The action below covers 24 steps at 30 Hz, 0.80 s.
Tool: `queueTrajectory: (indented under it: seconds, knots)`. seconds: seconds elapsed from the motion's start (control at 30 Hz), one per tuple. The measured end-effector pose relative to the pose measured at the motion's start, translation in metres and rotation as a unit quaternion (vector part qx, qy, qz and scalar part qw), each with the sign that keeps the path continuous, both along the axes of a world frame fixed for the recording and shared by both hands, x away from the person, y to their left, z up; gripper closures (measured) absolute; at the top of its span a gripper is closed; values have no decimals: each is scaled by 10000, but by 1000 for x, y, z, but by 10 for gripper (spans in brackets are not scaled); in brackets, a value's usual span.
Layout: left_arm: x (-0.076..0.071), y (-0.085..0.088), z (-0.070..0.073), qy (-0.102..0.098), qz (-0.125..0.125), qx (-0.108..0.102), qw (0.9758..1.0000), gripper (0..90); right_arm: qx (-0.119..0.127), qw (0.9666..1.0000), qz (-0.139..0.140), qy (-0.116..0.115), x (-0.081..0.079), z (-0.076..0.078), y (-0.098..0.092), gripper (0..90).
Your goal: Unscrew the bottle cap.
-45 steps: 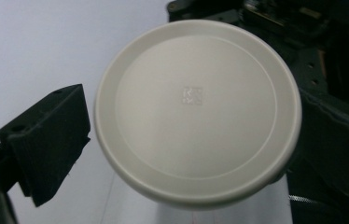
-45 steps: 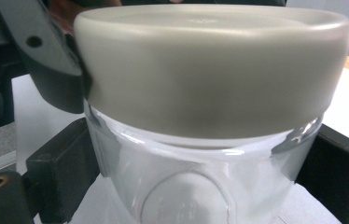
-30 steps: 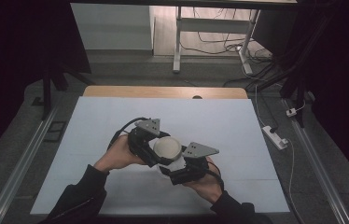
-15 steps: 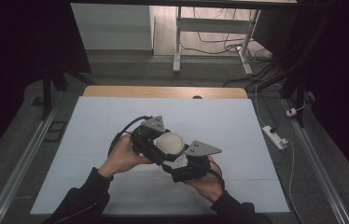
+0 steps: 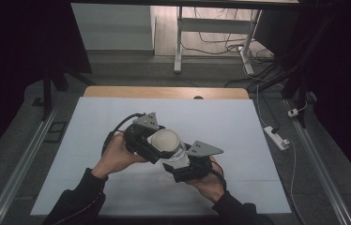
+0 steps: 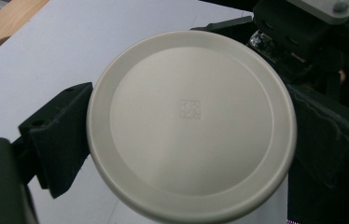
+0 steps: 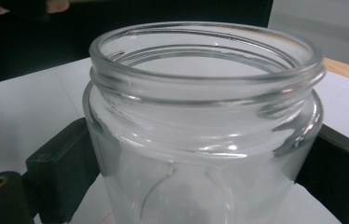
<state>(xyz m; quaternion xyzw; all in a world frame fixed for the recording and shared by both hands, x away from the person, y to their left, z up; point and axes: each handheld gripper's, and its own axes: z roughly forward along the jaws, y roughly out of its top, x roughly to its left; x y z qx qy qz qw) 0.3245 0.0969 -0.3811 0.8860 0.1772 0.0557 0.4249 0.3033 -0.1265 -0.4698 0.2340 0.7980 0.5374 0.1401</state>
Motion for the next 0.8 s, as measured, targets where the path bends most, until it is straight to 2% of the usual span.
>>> queueTrajectory:
  seconds: [0.43, 0.8]
  knots:
    - [-10, 17, -3, -1, 154, 19, 9999, 78, -1, 10000, -80, -32, 4, 0, -3, 69]
    - [-16, 27, -15, 78, 297, 51, 9995, 78, 10, 9998, -193, -78, 8, 1, -8, 69]
